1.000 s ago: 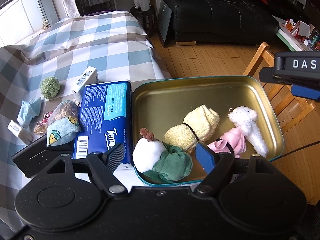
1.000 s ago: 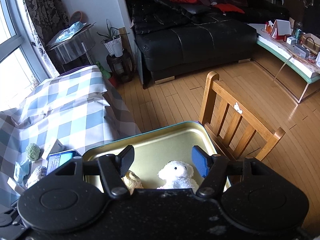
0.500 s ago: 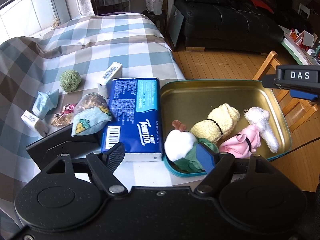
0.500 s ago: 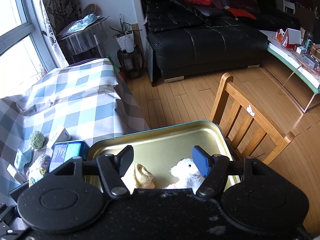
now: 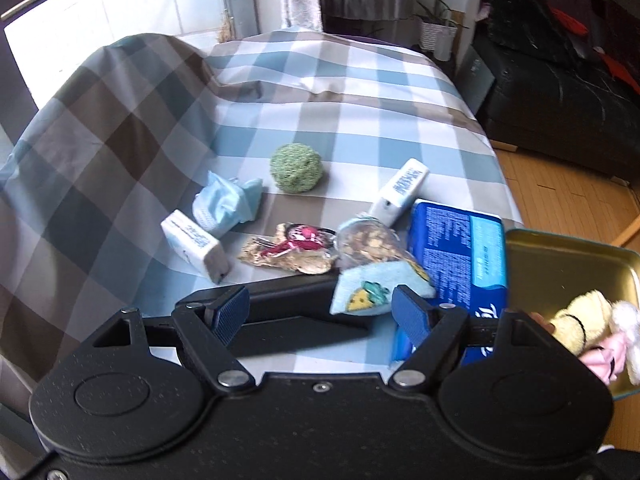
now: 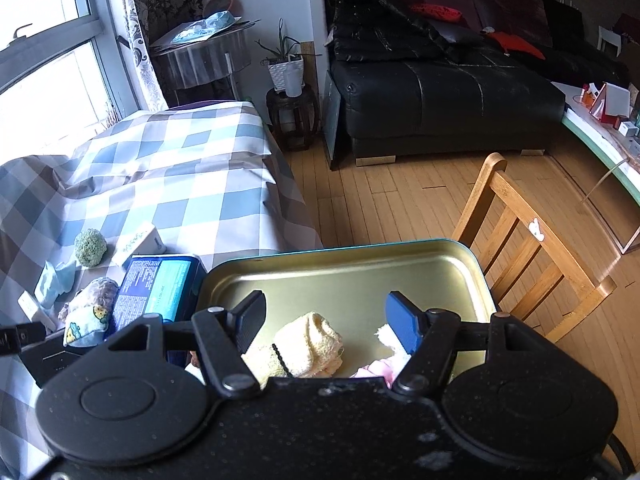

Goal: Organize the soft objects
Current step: 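Withdraw both tools from the tray toward the items on the bedspread, then grasp the blue face mask with left gripper while right gripper grasps the white tissue pack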

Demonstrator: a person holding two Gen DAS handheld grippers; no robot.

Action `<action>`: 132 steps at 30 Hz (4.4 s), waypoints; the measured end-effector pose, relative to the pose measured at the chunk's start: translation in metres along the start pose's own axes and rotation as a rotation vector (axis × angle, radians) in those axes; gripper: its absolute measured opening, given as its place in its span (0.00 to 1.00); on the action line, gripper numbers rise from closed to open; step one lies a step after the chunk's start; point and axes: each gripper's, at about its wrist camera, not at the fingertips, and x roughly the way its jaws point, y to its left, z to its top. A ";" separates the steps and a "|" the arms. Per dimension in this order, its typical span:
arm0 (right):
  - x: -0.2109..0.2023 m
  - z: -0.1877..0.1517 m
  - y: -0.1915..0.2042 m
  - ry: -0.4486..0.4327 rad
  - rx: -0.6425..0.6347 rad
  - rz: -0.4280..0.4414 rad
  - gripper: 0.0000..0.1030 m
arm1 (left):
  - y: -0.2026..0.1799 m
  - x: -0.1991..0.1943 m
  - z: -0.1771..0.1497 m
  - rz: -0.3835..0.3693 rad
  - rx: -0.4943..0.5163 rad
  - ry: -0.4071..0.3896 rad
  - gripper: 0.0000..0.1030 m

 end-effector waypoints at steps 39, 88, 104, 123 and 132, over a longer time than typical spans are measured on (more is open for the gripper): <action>0.110 0.047 0.150 0.071 -0.188 0.080 0.65 | 0.056 0.098 0.010 0.124 0.013 0.112 0.72; 0.119 0.027 0.165 0.173 -0.175 0.152 0.66 | 0.105 0.136 0.075 0.016 0.054 0.067 0.69; 0.136 0.028 0.182 0.192 -0.200 0.167 0.67 | 0.106 0.160 0.075 -0.034 0.133 0.097 0.51; 0.186 0.038 0.255 0.103 -0.507 0.184 0.95 | 0.126 0.148 0.076 -0.230 0.069 0.049 0.50; 0.232 0.045 0.267 0.169 -0.552 0.211 0.62 | 0.135 0.153 0.079 -0.248 0.002 0.098 0.50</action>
